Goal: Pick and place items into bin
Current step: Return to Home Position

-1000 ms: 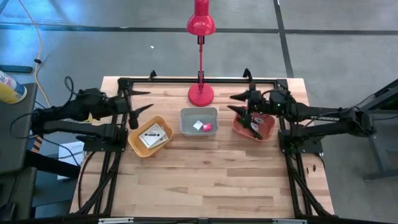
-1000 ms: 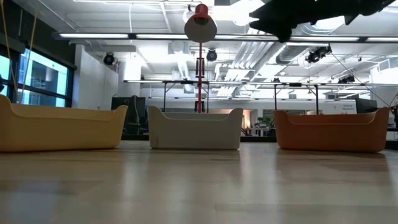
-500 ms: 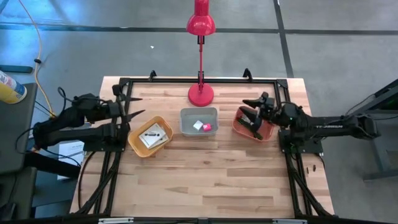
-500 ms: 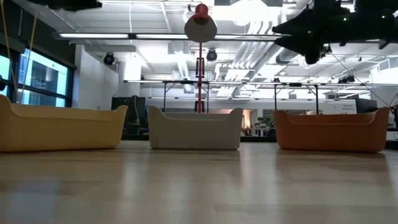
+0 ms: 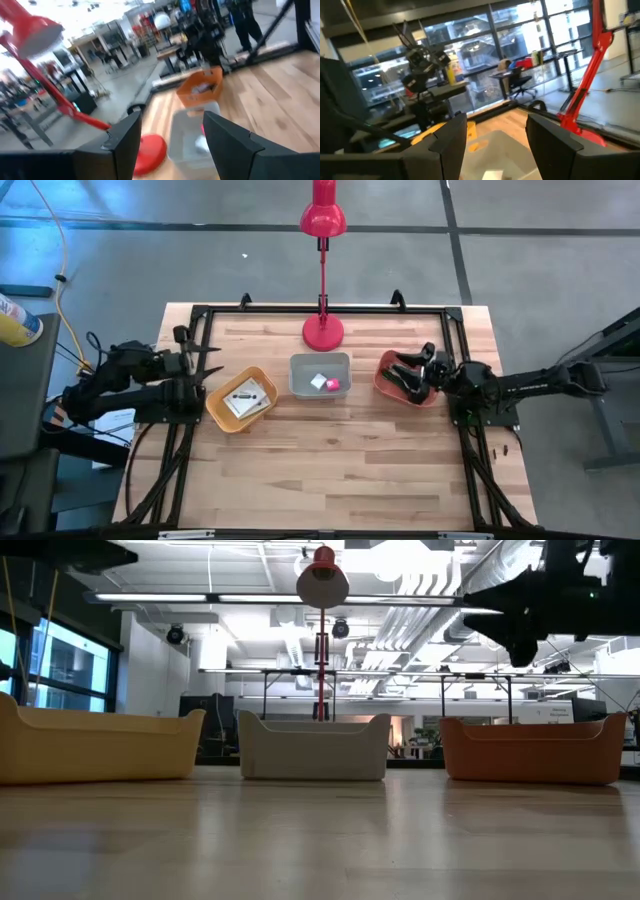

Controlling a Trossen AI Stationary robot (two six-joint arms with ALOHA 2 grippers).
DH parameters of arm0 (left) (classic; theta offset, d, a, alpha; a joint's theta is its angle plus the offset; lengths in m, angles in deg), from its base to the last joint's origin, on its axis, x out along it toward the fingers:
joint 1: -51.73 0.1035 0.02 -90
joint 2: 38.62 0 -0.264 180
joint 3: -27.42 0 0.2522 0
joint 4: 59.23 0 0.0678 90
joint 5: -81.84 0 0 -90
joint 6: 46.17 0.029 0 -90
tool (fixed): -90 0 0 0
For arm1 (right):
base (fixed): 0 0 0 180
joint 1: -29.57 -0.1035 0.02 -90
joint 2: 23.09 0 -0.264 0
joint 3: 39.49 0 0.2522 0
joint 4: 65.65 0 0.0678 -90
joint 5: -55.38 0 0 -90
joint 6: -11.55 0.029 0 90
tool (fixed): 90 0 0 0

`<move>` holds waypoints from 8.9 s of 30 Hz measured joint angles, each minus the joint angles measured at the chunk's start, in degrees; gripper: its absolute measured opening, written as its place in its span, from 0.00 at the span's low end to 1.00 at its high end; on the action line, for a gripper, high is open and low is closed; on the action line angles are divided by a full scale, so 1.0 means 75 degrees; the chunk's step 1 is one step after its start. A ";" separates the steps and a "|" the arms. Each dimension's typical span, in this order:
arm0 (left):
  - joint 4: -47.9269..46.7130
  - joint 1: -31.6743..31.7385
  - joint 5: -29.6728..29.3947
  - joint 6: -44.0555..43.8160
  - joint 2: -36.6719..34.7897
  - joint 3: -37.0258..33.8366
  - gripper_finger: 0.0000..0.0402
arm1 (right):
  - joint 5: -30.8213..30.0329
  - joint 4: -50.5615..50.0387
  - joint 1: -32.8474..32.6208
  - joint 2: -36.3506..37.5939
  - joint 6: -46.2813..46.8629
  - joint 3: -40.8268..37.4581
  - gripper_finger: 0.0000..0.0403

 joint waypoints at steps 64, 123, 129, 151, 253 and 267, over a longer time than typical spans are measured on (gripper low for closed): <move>0.6397 -0.1187 -0.0747 -0.0863 -0.0194 -0.3563 0.48 | -0.1986 -0.4406 -0.1169 0.4574 -0.0133 -0.0069 0.48; 0.4299 -0.2503 -0.1951 -0.0062 -0.0168 -0.3769 0.48 | -0.0836 -0.5509 -0.0985 0.4568 -0.1322 -0.0072 0.48; 0.4291 -0.2503 -0.1848 -0.0064 -0.0168 -0.3769 0.48 | -0.0446 -0.5543 -0.0985 0.4568 -0.1329 -0.0072 0.48; 0.4296 -0.2503 -0.1958 -0.0326 -0.0168 -0.3769 0.48 | -0.0445 -0.5538 -0.0985 0.4568 -0.1329 -0.0072 0.48; 0.4302 -0.2503 -0.2042 0.1332 -0.0168 -0.3766 0.48 | -0.0445 -0.5535 -0.0985 0.4568 -0.1329 -0.0072 0.48; 0.4302 -0.2503 -0.2040 0.1332 -0.0171 -0.3766 0.48 | -0.0446 -0.5535 -0.0985 0.4565 -0.1329 -0.0072 0.48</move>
